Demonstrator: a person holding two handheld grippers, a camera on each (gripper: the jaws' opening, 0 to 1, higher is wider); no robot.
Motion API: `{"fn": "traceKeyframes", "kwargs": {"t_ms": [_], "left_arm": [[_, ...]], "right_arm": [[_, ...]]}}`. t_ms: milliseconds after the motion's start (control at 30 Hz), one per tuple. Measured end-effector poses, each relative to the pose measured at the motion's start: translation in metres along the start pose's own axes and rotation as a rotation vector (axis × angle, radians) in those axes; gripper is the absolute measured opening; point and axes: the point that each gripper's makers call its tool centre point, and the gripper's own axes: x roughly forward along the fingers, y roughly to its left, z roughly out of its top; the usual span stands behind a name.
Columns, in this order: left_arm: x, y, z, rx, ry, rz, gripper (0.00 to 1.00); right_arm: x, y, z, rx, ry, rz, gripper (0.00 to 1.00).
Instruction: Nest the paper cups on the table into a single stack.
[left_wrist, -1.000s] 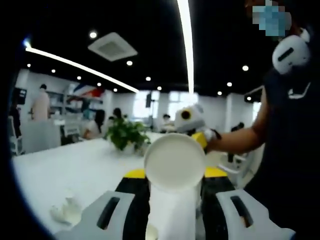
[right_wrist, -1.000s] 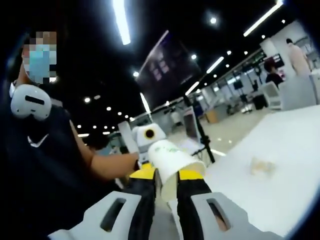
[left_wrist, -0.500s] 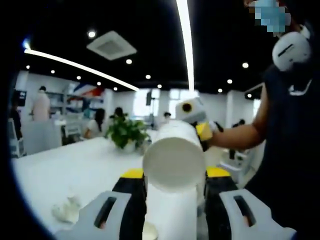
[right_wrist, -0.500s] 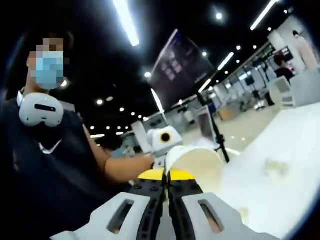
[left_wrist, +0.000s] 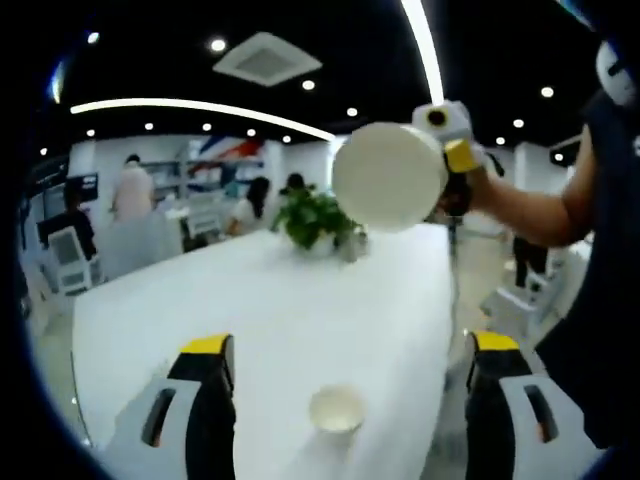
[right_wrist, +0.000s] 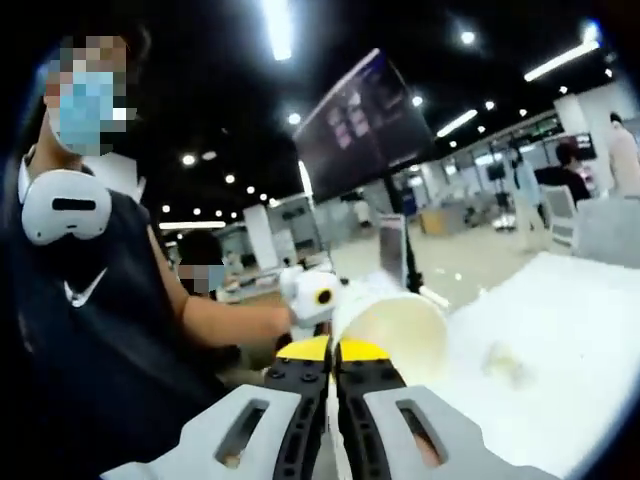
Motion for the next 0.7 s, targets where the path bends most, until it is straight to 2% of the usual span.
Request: {"fn": "traceKeyframes", "kwargs": {"t_ms": [33, 133, 233, 367, 433, 467, 500, 567, 633, 700], "left_arm": [[-0.003, 0.005, -0.008, -0.002, 0.018, 0.038, 0.99], [-0.012, 0.009, -0.026, -0.036, 0.054, 0.080, 0.99], [-0.022, 0.021, -0.044, -0.039, 0.096, 0.156, 0.99], [-0.032, 0.030, -0.056, -0.061, 0.097, 0.222, 0.99], [-0.036, 0.029, -0.062, -0.084, 0.096, 0.229, 0.99], [-0.038, 0.032, -0.065, -0.079, 0.096, 0.254, 0.99], [-0.043, 0.039, -0.069, -0.051, 0.098, 0.305, 0.99], [-0.046, 0.034, -0.076, -0.071, 0.094, 0.306, 0.99], [-0.047, 0.029, -0.092, -0.140, 0.111, 0.299, 0.99], [-0.050, 0.028, -0.102, -0.131, 0.128, 0.314, 0.99]], "right_arm": [[0.000, -0.001, 0.003, -0.022, 0.027, -0.007, 0.00], [0.001, -0.004, 0.011, -0.078, 0.104, -0.017, 0.00], [0.003, -0.008, 0.017, -0.126, 0.199, -0.029, 0.00], [0.007, -0.009, 0.016, -0.170, 0.333, -0.023, 0.00], [0.008, -0.012, 0.014, -0.196, 0.398, -0.029, 0.00], [0.009, -0.013, 0.013, -0.203, 0.426, -0.031, 0.00], [0.011, -0.015, 0.013, -0.216, 0.453, -0.033, 0.00], [0.013, -0.022, 0.010, -0.235, 0.517, -0.050, 0.00], [0.015, -0.028, 0.007, -0.264, 0.579, -0.061, 0.00], [0.018, -0.031, 0.008, -0.276, 0.623, -0.067, 0.00]]}}
